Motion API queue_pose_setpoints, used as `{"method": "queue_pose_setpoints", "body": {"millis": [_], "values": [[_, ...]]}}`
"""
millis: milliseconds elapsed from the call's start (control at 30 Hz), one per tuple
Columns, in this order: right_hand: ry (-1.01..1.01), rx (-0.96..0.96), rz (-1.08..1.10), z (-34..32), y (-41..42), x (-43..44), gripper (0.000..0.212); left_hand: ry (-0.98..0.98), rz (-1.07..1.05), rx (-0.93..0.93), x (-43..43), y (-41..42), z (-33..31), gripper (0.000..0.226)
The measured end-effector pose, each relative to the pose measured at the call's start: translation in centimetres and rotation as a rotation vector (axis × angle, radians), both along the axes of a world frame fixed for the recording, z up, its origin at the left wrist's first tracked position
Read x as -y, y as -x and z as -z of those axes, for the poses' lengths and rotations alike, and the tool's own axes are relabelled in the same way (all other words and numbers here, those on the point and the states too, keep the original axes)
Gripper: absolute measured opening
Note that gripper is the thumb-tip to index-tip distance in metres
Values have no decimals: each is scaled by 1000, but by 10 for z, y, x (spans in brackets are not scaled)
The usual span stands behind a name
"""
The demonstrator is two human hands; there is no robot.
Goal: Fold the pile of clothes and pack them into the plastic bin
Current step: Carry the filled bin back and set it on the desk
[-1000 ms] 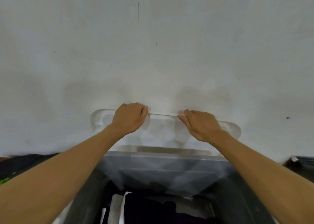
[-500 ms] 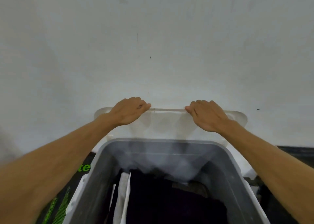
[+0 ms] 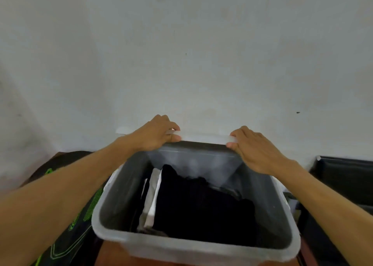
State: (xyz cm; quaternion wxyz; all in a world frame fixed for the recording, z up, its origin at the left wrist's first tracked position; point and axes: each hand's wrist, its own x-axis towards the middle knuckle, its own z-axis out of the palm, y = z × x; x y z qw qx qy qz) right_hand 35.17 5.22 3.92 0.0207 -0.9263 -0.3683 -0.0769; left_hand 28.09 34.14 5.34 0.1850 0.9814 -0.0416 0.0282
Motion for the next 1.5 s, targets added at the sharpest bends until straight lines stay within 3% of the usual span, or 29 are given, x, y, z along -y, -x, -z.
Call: {"method": "queue_pose_setpoints", "body": {"millis": [233, 533, 667, 867, 967, 1200, 1367, 1500], "values": [[59, -163, 77, 35, 93, 4, 50, 157, 4, -85, 11, 84, 56, 43], [85, -211, 198, 93, 169, -2, 43, 93, 85, -20, 23, 154, 117, 32], [71, -161, 211, 104, 173, 2, 22, 95, 68, 26, 31, 167, 135, 32], [-121, -99, 189, 122, 178, 1, 35, 116, 16, 96, 32, 175, 144, 35], [-110, -103, 177, 133, 187, 5, 53, 154, 9, 45, 32, 183, 148, 37], [-83, -207, 162, 128, 184, 14, 40, 226, -69, -75, 40, 186, 144, 41], [-67, -94, 162, 118, 179, 12, 33, 211, -107, -83, 45, 184, 143, 26], [102, -59, 161, 104, 167, 2, 30, 231, -68, -191, 37, 176, 126, 21]]}}
